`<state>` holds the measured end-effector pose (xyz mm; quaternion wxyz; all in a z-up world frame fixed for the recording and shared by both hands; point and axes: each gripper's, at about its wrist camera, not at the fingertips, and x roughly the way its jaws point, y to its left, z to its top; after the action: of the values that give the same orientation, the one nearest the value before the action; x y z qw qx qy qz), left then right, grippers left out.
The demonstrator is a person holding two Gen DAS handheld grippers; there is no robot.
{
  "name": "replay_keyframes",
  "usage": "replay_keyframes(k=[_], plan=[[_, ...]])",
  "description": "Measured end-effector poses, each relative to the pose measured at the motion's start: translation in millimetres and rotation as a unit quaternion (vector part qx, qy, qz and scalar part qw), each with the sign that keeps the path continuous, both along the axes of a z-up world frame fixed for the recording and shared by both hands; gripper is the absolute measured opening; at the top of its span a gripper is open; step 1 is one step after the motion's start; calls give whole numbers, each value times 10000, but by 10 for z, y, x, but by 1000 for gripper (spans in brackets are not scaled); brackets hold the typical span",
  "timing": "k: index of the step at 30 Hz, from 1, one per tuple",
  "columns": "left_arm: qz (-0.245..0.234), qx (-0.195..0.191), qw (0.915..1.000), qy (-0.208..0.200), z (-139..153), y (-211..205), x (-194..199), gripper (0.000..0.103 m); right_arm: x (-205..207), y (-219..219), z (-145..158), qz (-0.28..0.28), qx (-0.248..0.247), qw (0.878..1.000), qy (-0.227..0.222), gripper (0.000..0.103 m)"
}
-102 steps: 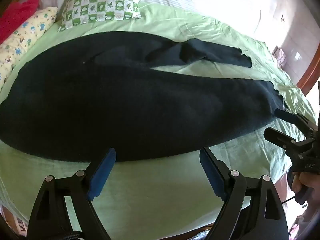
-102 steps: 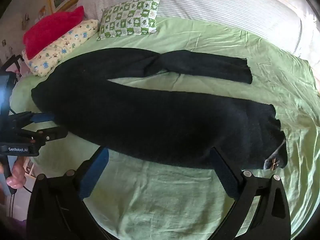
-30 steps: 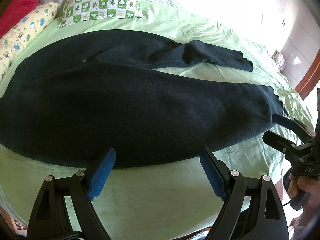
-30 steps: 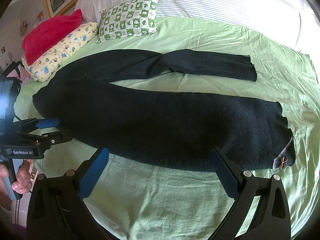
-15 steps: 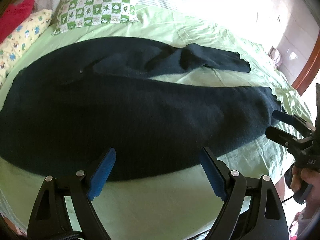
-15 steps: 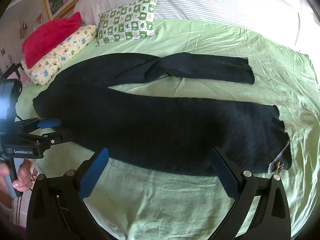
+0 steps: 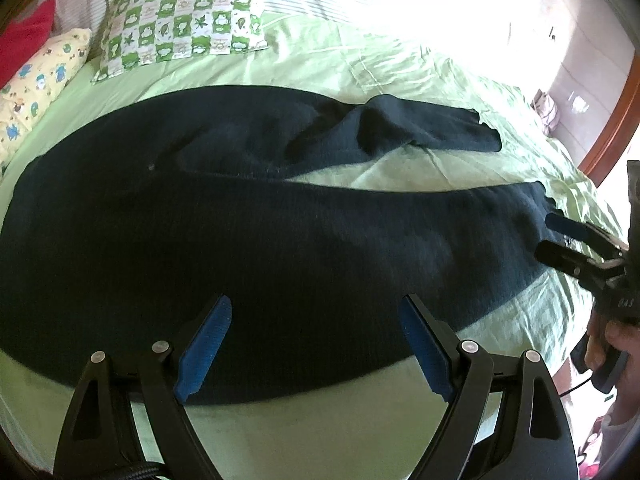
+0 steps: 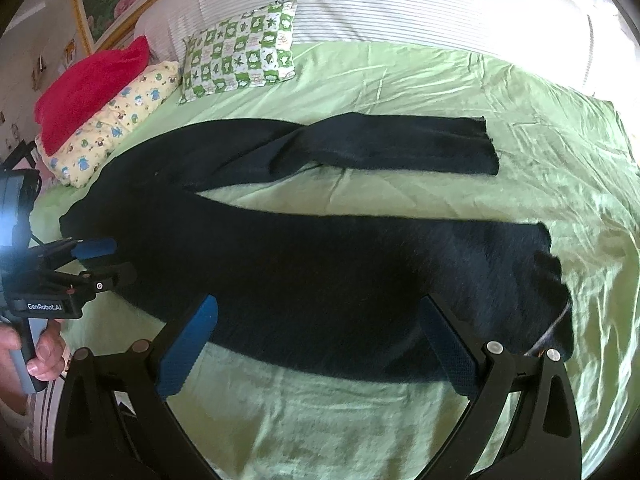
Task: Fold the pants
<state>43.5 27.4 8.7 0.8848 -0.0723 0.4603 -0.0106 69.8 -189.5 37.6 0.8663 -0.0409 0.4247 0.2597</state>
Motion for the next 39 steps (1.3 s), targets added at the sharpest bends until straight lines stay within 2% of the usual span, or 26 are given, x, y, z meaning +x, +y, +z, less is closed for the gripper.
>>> replay_keyframes(k=[9,15,18,26,33,36,39], plan=[[-271,13,9996,-27,146,179,539,86,586,-200,170,-169,114,9998,-48,101],[-515,7,9986,79,208,282,1049,86,1172,-386,257,-319,224,9992,-10,100],[-782,21,9968,182,224,300,1361,86,1486,-466,281,-385,220,9990,36,97],[-1512,618,9851,543,106,211,2319,86,2190,-578,144,-529,337,9972,418,96],[-1920,749,9745,885,-54,237,2965,86,2598,-598,2,-514,333,9965,571,96],[-2187,564,9669,1189,-185,229,3117,82,2758,-623,-103,-576,387,9947,760,88],[-2425,778,9574,1362,-313,169,3141,81,2854,-639,-217,-570,514,9924,966,82]])
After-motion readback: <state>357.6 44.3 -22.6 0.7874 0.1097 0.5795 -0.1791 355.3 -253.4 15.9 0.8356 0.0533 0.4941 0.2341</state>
